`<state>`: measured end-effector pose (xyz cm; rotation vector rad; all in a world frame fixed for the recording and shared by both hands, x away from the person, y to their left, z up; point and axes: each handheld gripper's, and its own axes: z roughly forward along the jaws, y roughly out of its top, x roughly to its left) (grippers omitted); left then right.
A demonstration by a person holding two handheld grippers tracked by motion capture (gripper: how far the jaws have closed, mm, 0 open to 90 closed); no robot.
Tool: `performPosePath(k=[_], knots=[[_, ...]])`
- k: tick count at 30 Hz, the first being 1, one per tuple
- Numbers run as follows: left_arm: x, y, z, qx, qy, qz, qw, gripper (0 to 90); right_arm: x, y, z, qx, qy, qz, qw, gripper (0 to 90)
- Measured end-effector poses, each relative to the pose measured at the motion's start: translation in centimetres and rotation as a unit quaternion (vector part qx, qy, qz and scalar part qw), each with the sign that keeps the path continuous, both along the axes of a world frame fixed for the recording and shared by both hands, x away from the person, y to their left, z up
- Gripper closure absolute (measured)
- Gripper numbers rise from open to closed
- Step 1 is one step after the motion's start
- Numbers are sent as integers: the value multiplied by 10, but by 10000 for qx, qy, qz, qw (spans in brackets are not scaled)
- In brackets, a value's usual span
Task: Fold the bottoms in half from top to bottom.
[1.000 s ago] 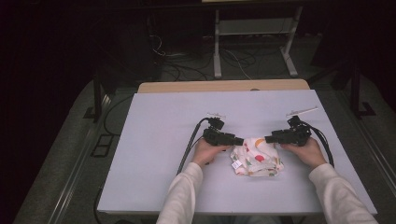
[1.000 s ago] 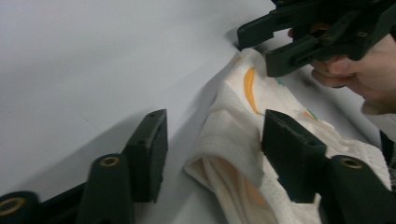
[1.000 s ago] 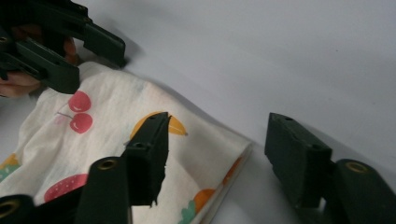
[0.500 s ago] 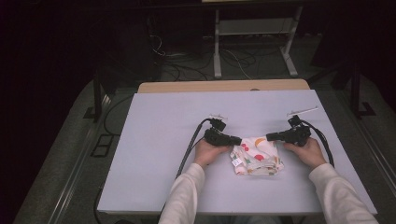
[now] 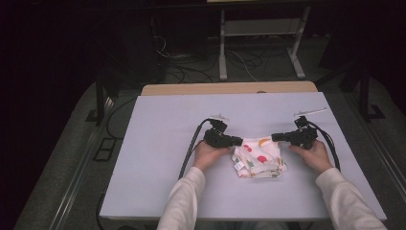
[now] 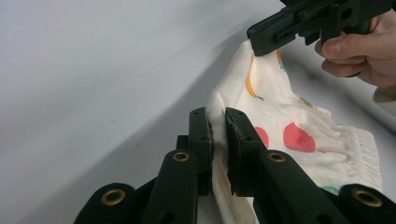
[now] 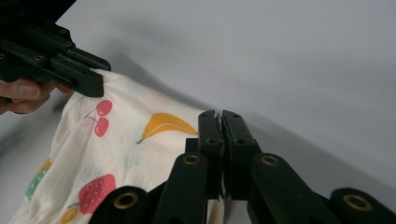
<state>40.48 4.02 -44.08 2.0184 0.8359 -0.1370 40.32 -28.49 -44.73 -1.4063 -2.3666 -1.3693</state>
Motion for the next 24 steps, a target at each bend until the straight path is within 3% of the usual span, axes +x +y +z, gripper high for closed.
performPosePath(k=[10,24], knots=[[6,21,9,41,-69,220,9997,813,4,25,9,-90,-104,28,9999,862],[13,39,18,204,-202,315,9991,812,14,50,14,-149,-174,16,9997,862]])
